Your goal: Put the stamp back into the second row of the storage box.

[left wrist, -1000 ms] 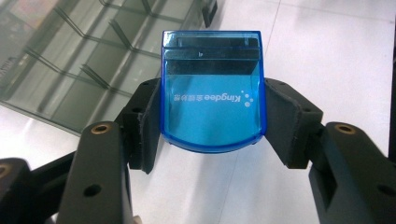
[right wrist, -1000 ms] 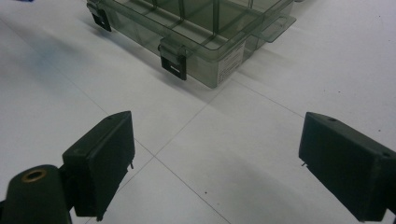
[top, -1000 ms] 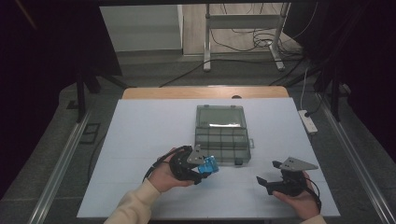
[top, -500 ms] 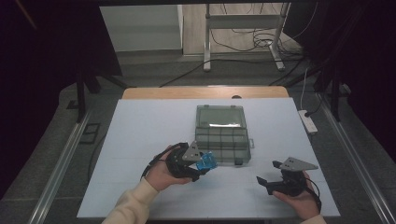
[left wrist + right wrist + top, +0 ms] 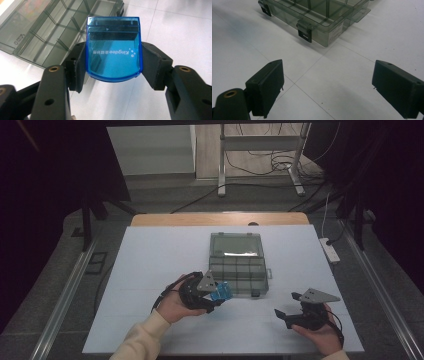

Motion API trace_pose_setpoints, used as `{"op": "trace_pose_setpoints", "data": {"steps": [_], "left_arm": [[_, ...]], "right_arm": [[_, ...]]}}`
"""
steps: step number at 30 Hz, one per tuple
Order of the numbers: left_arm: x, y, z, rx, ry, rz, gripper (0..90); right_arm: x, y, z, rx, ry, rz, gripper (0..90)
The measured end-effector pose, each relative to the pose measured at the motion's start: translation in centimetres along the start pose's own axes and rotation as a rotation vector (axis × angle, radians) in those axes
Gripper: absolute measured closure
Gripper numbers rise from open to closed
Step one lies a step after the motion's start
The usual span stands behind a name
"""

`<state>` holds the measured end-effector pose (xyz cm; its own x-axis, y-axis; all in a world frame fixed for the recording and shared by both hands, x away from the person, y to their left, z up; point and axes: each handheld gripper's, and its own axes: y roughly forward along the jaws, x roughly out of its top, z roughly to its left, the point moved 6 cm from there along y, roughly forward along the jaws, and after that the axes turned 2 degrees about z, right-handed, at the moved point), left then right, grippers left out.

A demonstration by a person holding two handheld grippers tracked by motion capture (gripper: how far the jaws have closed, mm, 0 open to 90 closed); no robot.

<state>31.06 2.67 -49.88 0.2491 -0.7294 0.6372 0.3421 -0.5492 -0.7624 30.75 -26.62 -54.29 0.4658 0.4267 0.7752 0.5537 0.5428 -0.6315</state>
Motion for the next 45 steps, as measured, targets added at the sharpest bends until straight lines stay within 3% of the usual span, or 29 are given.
{"op": "trace_pose_setpoints", "data": {"steps": [23, 34, 45], "left_arm": [[0.5, 1.8, 1.9, 0.002, -0.02, 0.013, 42.4], [1.3, 2.1, 3.3, -0.002, -0.027, -0.002, 42.3], [1.6, 3.5, 4.7, -0.002, -0.042, 0.022, 42.3]], "right_arm": [[-0.1, 0.0, -0.1, -0.003, 0.002, 0.001, 10.8], [0.0, -0.1, -0.1, 0.001, 0.004, -0.001, 10.8], [0.0, -0.1, -0.1, 0.003, 0.005, -0.004, 10.8]]}}
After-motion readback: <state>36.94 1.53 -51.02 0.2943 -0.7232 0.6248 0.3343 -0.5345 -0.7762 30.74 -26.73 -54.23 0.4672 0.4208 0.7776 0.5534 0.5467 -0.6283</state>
